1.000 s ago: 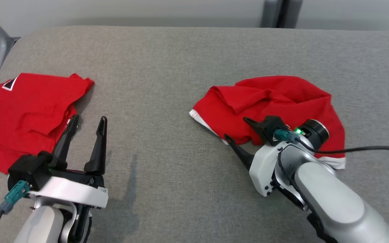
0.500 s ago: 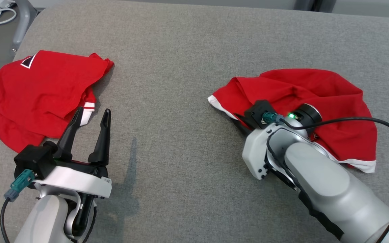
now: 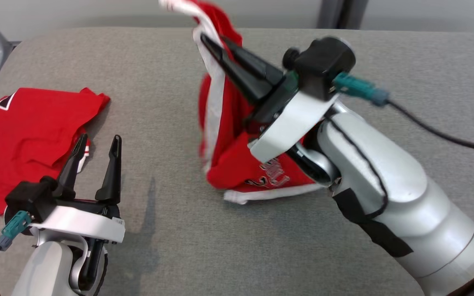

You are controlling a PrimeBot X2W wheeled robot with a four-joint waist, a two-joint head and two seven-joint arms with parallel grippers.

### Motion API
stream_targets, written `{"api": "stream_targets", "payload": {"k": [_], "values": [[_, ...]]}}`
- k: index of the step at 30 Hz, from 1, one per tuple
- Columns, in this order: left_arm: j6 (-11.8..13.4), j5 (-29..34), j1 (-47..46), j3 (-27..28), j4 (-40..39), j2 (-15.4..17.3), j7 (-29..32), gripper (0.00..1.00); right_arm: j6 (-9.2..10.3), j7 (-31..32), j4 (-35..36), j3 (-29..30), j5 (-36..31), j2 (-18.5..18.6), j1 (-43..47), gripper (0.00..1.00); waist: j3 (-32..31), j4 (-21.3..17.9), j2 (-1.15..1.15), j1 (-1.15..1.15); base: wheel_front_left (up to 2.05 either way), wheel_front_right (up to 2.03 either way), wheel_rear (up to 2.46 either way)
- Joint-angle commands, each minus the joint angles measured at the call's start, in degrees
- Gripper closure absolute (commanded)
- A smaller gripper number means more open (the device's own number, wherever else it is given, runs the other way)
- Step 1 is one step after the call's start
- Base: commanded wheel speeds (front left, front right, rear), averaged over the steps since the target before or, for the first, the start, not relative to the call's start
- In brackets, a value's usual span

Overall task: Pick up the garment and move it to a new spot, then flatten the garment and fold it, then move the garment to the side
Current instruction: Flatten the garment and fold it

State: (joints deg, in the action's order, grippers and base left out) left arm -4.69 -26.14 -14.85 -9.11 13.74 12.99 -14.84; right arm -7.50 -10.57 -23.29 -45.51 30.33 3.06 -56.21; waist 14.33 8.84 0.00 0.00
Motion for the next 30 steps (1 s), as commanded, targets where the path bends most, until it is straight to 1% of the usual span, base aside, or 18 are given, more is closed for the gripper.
{"api": "stream_targets", "payload": {"k": [1, 4, 7, 8, 9, 13, 14, 16, 19, 23, 24, 25, 26, 30], "values": [[-0.23, 0.67, 0.31, 0.38, 0.05, 0.23, -0.25, 0.00, 0.01, -0.81, 1.53, 1.29, 1.36, 0.04, -0.15, 1.00, -0.72, -1.41, 0.00, 0.00, 0.00, 0.00, 0.00], [-0.35, 0.90, 0.78, 0.76, 0.05, 0.22, -0.25, 0.00, 0.01, -1.64, 4.71, 6.10, 2.66, 0.08, 2.90, 1.00, -1.32, -2.85, 0.00, 0.00, 0.00, 0.00, 0.00], [-0.55, 0.92, 1.18, 0.93, 0.09, -0.06, -0.25, 0.00, 0.01, -0.88, 6.11, 11.56, 4.45, 0.41, 9.16, 1.00, -1.53, -3.89, 0.00, 0.00, 0.00, 0.00, 0.00], [-0.62, 0.97, 1.30, 1.03, 0.05, -0.05, -0.25, 0.00, 0.01, -0.58, 6.12, 13.64, 5.25, 0.67, 11.88, 1.00, -1.52, -4.25, 0.00, 0.00, 0.00, 0.00, 0.00], [-0.76, 1.01, 1.37, 1.11, 0.02, -0.13, -0.24, 0.00, 0.01, -0.04, 5.80, 17.66, 6.61, 1.34, 17.65, 1.00, -1.29, -4.88, 0.00, 0.00, 0.00, 0.00, 0.00], [-0.88, 1.15, 1.51, 1.31, 0.17, -0.06, -0.22, 0.00, 0.01, -1.08, 4.23, 25.38, 6.83, 2.47, 27.87, 1.00, -0.94, -6.00, 0.00, 0.00, 0.00, 0.00, 0.00], [-0.88, 1.15, 1.51, 1.31, 0.17, -0.06, -0.22, 0.00, 0.01, -1.08, 4.23, 25.38, 6.83, 2.47, 27.87, 1.00, -0.94, -6.00, 0.00, 0.00, 0.00, 0.00, 0.00], [-0.99, 1.27, 1.53, 1.39, 0.21, 0.11, -0.22, 0.00, 0.01, -1.81, 3.24, 28.22, 6.36, 2.55, 31.77, 1.00, -0.75, -6.60, 0.00, 0.00, 0.00, 0.00, 0.00], [-1.08, 1.37, 1.62, 1.44, 0.31, 0.40, -0.21, 0.00, 0.01, -2.54, 1.97, 30.59, 5.92, 2.38, 35.70, 1.00, -0.60, -7.54, 0.00, 0.00, 0.00, 0.00, 0.00], [-1.13, 1.36, 1.41, 1.21, 0.64, 0.75, -0.22, 0.00, 0.01, -3.28, -0.71, 31.93, 6.49, 1.54, 38.26, 1.00, -0.79, -8.16, 0.00, 0.00, 0.00, 0.00, 0.00], [-1.12, 1.37, 1.37, 1.14, 0.69, 0.75, -0.22, 0.00, 0.01, -3.42, -1.55, 31.76, 6.23, 1.45, 38.68, 0.77, -0.88, -8.23, 0.00, 0.00, 0.00, 0.00, 0.00], [-1.14, 1.38, 1.35, 1.02, 0.72, 0.77, -0.22, 0.00, 0.01, -3.58, -2.30, 31.53, 6.63, 1.25, 39.01, 0.09, -0.97, -8.27, 0.00, 0.00, 0.00, 0.00, 0.00], [-1.14, 1.41, 1.36, 0.93, 0.77, 0.80, -0.22, 0.00, 0.01, -3.72, -3.02, 31.30, 7.01, 1.11, 39.29, 0.00, -1.09, -8.31, 0.00, 0.00, 0.00, 0.00, 0.00], [-1.08, 1.38, 1.83, 0.50, 1.03, 0.83, -0.17, 0.00, 0.01, -3.99, -4.95, 30.55, 7.22, 0.93, 41.29, 0.00, -2.06, -8.25, 0.00, 0.00, 0.00, 0.00, 0.00]]}}
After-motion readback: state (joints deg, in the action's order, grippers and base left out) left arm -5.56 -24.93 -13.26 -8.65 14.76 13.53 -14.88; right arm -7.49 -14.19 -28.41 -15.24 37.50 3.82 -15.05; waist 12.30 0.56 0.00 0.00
